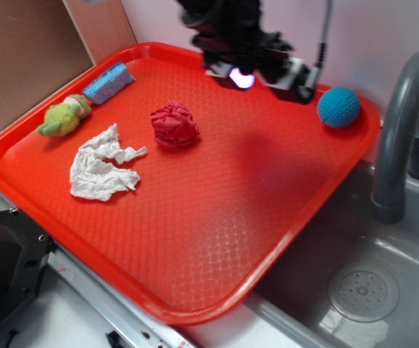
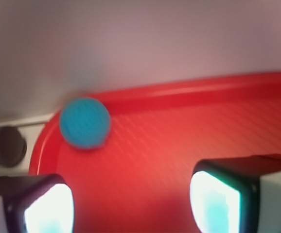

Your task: Grab the blue ball.

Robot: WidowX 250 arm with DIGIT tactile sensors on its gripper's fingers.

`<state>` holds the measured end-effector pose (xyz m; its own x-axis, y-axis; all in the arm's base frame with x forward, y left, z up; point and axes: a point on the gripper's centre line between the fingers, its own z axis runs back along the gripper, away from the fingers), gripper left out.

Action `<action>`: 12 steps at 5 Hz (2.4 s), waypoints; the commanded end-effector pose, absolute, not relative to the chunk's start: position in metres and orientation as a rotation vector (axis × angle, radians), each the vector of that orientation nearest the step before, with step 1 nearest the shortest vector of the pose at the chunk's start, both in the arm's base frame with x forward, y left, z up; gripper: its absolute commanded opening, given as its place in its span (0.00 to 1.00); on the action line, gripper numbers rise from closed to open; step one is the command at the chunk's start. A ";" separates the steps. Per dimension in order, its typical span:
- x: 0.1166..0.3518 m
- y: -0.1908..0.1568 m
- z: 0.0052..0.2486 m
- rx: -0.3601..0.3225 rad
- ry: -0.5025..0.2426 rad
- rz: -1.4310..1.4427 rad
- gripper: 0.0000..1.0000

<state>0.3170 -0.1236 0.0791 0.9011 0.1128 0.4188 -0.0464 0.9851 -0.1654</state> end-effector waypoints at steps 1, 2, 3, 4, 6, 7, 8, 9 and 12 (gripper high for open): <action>0.367 -0.152 0.080 -0.130 -0.502 0.060 1.00; 0.378 -0.156 0.067 -0.086 -0.493 0.053 1.00; 0.383 -0.153 0.055 -0.057 -0.458 0.076 0.00; 0.382 -0.150 0.054 -0.052 -0.453 0.090 0.00; 0.361 -0.133 0.091 -0.024 -0.438 0.131 0.00; 0.331 -0.105 0.129 -0.105 -0.301 0.136 0.00; 0.295 -0.070 0.158 -0.152 -0.271 0.142 0.00; 0.248 -0.045 0.189 -0.185 -0.222 0.141 0.00; 0.187 -0.031 0.203 -0.179 -0.145 0.162 0.00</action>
